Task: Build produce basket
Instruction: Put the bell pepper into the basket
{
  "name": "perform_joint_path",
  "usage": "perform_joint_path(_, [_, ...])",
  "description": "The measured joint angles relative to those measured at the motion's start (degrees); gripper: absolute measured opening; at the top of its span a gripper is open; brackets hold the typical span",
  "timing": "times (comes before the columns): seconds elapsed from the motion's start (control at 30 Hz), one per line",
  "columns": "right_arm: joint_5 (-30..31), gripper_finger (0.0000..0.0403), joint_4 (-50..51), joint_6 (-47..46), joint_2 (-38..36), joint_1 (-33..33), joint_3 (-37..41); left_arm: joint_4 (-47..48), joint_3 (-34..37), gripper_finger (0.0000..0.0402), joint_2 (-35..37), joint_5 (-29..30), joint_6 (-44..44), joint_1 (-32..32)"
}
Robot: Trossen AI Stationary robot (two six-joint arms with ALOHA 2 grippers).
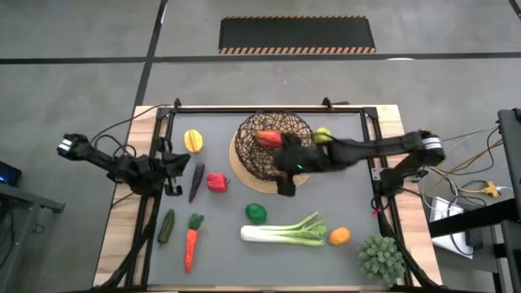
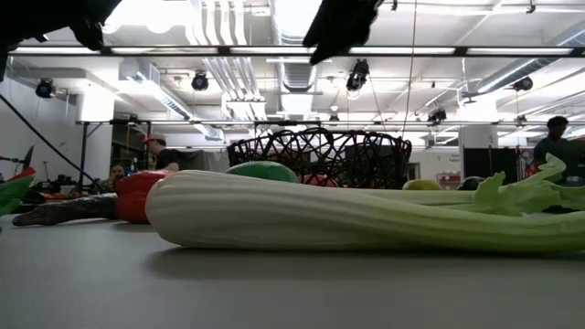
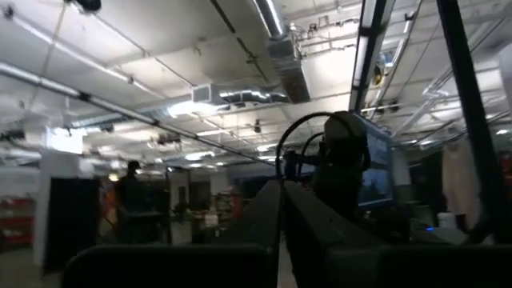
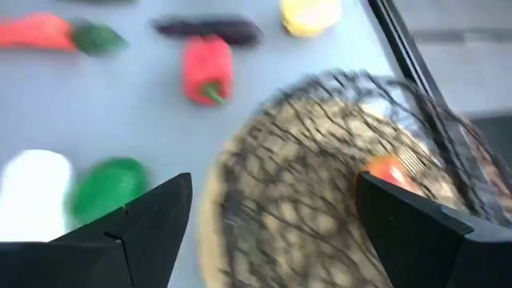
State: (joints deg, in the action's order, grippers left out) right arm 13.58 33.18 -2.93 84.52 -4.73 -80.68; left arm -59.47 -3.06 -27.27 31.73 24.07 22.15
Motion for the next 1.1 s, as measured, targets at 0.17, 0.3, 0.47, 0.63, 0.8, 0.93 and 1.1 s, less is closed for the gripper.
perform_joint_path(0.17, [0.0,0.0331,-16.1,0.6,-7.5,-4.6,14.7,0.0,-1.0,0.0000,-4.1,-0.1,-9.2,0.0])
perform_joint_path(0.3, [0.1,0.0331,-24.6,-0.8,-12.7,-6.8,24.6,0.0,-1.7,0.0000,-6.9,-0.1,-17.4,0.0])
perform_joint_path(0.47, [0.2,0.0329,-33.6,-1.1,-18.1,-8.3,34.0,0.1,-3.6,0.0000,-11.2,-0.2,-23.1,0.0])
perform_joint_path(0.63, [0.0,0.0329,-39.4,-0.1,-22.8,-8.6,39.9,3.4,-8.4,0.0000,-17.2,-0.1,-25.8,0.0])
perform_joint_path(0.8, [-0.1,0.0329,-42.9,1.4,-26.2,-8.6,43.4,20.2,-15.8,0.0000,-21.4,-0.2,-33.2,0.0])
perform_joint_path(0.93, [-0.5,0.0329,-44.4,2.3,-27.9,-8.6,45.2,46.7,-25.2,0.0000,-21.9,-0.2,-42.9,0.0])
perform_joint_path(1.1, [-0.5,0.0329,-44.8,3.0,-28.3,-8.6,45.9,79.2,-38.2,0.0000,-24.5,-1.5,-54.3,-0.1])
